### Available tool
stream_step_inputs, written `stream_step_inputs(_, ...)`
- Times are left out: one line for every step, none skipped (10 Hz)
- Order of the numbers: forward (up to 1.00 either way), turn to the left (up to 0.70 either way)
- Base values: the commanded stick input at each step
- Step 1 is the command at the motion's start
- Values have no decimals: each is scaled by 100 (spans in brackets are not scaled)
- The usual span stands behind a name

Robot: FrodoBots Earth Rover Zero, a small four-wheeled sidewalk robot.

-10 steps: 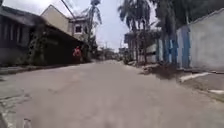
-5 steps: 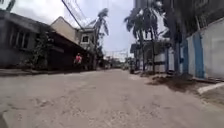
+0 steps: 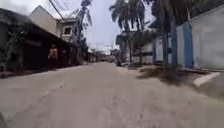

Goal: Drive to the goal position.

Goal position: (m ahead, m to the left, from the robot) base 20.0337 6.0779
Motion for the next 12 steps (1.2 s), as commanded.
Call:
stream_step_inputs(100, 0)
stream_step_inputs(100, 0)
stream_step_inputs(100, 0)
stream_step_inputs(100, 0)
stream_step_inputs(100, 0)
stream_step_inputs(100, 0)
stream_step_inputs(100, 0)
stream_step_inputs(100, 0)
stream_step_inputs(100, 0)
stream_step_inputs(100, 7)
stream_step_inputs(100, 17)
stream_step_inputs(100, 26)
